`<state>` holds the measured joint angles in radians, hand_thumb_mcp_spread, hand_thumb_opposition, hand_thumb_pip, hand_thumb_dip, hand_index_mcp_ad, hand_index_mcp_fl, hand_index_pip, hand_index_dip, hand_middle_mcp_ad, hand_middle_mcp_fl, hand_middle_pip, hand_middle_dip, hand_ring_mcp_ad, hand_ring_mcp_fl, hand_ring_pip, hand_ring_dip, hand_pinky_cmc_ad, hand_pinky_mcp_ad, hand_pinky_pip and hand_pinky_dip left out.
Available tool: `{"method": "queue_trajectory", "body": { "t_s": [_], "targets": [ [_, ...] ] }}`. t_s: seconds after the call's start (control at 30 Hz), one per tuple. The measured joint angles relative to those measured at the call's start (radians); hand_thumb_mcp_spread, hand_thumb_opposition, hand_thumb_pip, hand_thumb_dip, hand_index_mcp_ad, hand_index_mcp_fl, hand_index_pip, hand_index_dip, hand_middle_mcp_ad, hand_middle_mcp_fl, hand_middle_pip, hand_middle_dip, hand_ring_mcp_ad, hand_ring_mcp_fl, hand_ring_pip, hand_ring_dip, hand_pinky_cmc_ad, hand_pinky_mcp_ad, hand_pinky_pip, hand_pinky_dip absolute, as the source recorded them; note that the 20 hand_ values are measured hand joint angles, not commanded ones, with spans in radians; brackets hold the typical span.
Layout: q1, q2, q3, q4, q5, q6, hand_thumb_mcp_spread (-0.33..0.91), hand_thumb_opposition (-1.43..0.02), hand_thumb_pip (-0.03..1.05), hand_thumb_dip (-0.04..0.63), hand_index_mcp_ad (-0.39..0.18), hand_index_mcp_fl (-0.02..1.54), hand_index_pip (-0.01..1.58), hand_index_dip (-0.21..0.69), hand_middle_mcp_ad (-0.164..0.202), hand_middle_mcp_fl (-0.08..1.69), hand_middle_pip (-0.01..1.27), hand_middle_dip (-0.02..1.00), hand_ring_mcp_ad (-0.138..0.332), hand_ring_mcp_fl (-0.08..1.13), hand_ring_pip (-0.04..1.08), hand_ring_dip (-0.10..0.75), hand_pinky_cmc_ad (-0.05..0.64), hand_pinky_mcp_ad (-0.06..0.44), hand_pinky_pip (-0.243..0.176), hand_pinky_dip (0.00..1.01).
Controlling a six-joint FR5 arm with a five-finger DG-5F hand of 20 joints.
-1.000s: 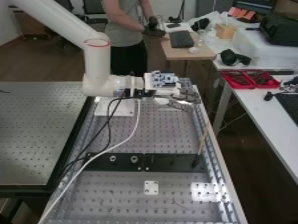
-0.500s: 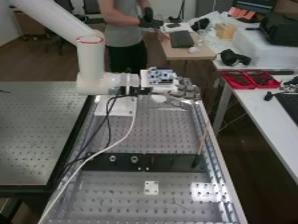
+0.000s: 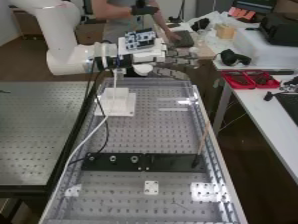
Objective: Grab the paper clip and place it in the clear container
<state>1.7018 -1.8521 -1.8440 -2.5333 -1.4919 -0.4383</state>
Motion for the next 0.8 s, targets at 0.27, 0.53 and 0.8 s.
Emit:
{"method": "queue_trajectory", "body": {
  "t_s": [0.27,0.53,0.8],
  "targets": [
    [-0.015,0.109,-0.012,-0.122,-0.002,-0.099,0.33,-0.79,0.65,0.278,-0.166,0.01,1.08,0.038,0.065,0.01,0.12,0.18,0.103,0.00,0.10,0.094,0.365,0.260,-0.075,0.35],
    [-0.038,0.147,-0.001,-0.184,-0.024,-0.144,0.33,-0.79,0.65,0.278,-0.166,0.00,1.03,0.065,0.068,0.01,0.12,0.17,0.103,0.00,0.09,0.094,0.367,0.260,-0.075,0.35],
    [-0.045,0.158,0.014,-0.223,-0.033,-0.164,0.33,-0.80,0.63,0.278,-0.169,0.01,1.00,0.098,0.065,0.01,0.12,0.17,0.103,0.00,0.09,0.094,0.367,0.260,-0.075,0.35]
  ]
}}
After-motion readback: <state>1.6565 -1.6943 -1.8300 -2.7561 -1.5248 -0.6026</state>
